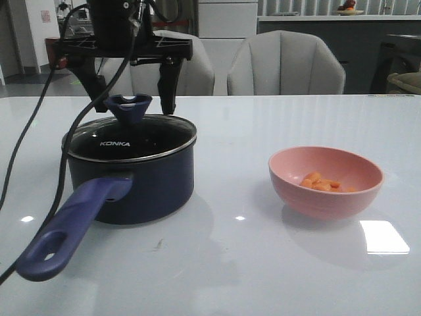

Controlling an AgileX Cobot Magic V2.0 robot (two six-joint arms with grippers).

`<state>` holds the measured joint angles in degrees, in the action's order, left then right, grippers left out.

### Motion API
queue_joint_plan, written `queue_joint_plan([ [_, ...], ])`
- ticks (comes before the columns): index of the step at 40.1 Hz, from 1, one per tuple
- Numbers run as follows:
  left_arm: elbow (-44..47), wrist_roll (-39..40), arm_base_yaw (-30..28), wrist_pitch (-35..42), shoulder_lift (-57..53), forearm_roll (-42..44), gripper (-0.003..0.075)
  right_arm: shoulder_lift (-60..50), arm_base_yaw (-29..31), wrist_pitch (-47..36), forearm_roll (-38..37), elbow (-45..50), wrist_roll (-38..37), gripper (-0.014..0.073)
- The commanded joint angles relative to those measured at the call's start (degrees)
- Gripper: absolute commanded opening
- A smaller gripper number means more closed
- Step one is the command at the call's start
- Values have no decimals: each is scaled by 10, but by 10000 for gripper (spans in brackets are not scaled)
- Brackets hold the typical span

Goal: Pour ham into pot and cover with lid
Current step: 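Lower the left gripper onto the purple lid knob and grasp it, then lift the glass lid off the pot and set it beside the pot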

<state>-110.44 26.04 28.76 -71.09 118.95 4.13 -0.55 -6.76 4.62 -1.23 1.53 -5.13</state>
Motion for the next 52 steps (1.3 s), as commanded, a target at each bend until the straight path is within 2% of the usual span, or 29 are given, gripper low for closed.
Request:
queue_joint_plan([
  [1,-18,7,3,-16,-29,-1,625,-12,0,-46,-7,-3,2,148],
  [7,-18,7,3,-16,-24,-1,623,-12,0,-46,-7,-3,2,148],
  [11,-18,7,3,-16,-24,-1,577,-12,0,-46,-7,-3,2,148],
  [20,-18,2,3,-16,-24,-10,264,-12,0,-46,-7,-3,2,148],
  [23,-18,2,3,-16,-24,-10,223,-12,0,-46,-7,-3,2,148],
  [39,-18,2,1,-16,-36,-10,211,-12,0,-46,-7,-3,2,148],
  [52,-18,-22,-31,-16,-81,-10,204,-12,0,-46,-7,-3,2,148],
])
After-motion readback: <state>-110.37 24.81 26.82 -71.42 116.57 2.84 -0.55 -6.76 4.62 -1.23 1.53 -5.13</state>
